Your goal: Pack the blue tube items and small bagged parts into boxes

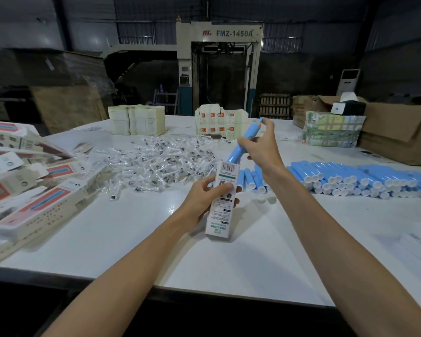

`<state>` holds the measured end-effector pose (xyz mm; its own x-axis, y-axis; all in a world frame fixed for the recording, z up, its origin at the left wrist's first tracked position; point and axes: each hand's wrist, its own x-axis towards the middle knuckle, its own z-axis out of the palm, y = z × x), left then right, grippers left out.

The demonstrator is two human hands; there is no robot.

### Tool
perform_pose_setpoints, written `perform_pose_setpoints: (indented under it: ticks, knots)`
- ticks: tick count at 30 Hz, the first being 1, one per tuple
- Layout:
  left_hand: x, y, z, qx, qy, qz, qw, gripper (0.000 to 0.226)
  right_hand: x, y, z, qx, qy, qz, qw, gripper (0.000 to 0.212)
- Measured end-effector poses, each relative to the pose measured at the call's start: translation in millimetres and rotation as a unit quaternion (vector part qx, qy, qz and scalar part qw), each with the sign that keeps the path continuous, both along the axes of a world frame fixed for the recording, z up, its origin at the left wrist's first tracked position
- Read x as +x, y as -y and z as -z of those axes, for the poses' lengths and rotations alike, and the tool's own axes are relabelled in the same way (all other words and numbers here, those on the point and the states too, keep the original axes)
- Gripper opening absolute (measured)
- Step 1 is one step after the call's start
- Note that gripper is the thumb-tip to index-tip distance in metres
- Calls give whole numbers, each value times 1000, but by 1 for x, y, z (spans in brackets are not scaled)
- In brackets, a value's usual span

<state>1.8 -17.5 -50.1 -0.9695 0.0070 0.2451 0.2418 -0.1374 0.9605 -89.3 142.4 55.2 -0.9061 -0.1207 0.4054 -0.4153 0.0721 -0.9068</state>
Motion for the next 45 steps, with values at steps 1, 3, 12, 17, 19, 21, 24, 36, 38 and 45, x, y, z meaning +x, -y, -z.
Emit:
perform_pose_setpoints:
  ticks: [1, 3, 12, 17, 19, 21, 24, 36, 38, 45]
  knots:
    - [0, -1, 0, -3, 3, 0, 1000, 39, -1, -1, -2, 17, -6, -5, 1000, 75]
    - [1, -3, 0, -11, 5, 0, 1000, 38, -4, -3, -6, 55, -8, -27, 998, 74]
    - [-2, -1, 2, -25, 1, -33, 999, 36, -4, 12, 26, 192, 35, -76, 978, 26]
    - [-11, 17, 7, 1, 14, -192, 981, 38, -20, 26, 49, 179, -67, -9, 982, 25]
    - [-14, 27, 10, 34, 11, -253, 967, 31, -30, 39, 58, 220, -95, -1, 971, 28]
    - [-17, 36, 12, 47, 14, -301, 952, 27, -41, 55, 69, 290, -129, -16, 948, 30]
    - [-20, 45, 15, 47, 7, -336, 941, 22, -56, 80, 84, 393, -171, -39, 903, 39]
    - [-21, 42, 17, 16, -27, -295, 955, 14, -90, 133, 99, 593, -391, 19, 704, 41]
    - [-19, 41, 15, 29, -32, -284, 958, 16, -86, 132, 102, 556, -418, 29, 718, 38]
    - [-16, 30, 9, 59, -33, -212, 975, 27, -61, 96, 77, 281, -310, 35, 908, 18]
